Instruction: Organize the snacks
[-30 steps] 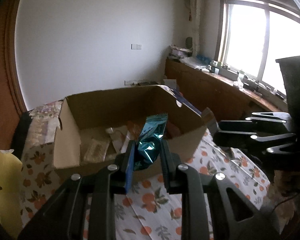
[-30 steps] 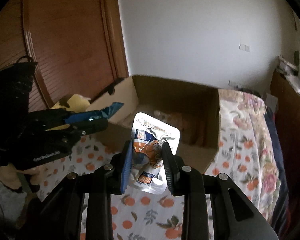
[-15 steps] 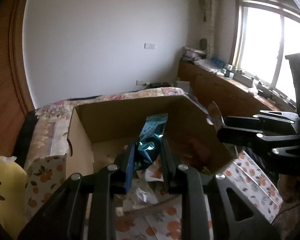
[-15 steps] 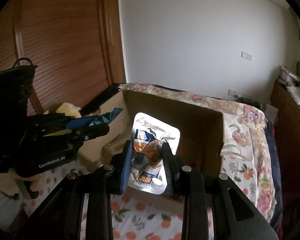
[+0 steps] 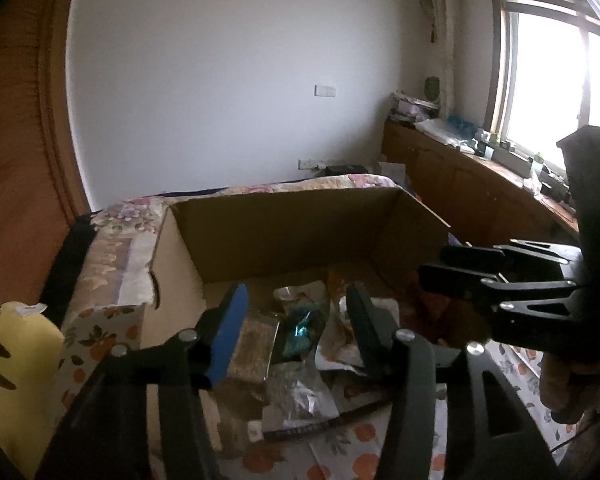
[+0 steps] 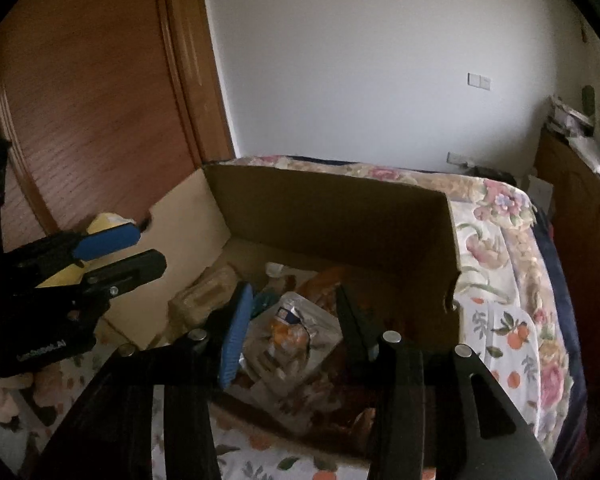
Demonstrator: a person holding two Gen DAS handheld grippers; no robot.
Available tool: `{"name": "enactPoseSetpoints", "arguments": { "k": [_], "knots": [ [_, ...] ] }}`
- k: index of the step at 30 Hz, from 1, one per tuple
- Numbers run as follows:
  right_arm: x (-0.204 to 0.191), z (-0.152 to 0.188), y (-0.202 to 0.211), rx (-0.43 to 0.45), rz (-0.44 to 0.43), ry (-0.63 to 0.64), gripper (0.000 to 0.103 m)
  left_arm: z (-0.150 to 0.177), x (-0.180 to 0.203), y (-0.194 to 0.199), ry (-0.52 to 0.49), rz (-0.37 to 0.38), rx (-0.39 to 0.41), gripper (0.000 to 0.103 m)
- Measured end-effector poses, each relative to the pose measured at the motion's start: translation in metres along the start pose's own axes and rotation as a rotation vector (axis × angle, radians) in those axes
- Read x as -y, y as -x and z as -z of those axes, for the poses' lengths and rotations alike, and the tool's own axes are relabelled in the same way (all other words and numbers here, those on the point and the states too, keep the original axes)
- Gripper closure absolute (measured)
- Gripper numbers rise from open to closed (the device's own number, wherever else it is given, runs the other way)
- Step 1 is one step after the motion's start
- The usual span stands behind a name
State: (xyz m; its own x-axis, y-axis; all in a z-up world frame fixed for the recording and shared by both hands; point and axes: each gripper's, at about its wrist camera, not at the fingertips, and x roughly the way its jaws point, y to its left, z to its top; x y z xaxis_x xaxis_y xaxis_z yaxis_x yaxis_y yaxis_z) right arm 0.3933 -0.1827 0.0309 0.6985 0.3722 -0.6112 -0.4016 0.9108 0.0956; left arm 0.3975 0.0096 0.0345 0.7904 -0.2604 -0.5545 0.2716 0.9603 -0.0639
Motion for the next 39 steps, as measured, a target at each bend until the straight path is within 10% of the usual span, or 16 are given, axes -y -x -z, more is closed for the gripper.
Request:
{"name": "enactPoseSetpoints", "arguments": {
  "k": [16,28,39],
  "knots": [
    [-0.044,0.055,0.155,0.134,-0.007,-0.006,0.038,0.051,0.067,0.145,-0.082,-0.054,0.107,0.02],
    [-0.069,0.088,0.224,0.208,0.016,-0.001,0.002,0.078,0.094,0.211,-0.042,-0.095,0.174,0.015],
    [-0.088,0.121,0.258,0.253,0.017,-0.01,0.0,0.113,0.102,0.254,-0.006,-0.128,0.215,0.012]
  ]
}}
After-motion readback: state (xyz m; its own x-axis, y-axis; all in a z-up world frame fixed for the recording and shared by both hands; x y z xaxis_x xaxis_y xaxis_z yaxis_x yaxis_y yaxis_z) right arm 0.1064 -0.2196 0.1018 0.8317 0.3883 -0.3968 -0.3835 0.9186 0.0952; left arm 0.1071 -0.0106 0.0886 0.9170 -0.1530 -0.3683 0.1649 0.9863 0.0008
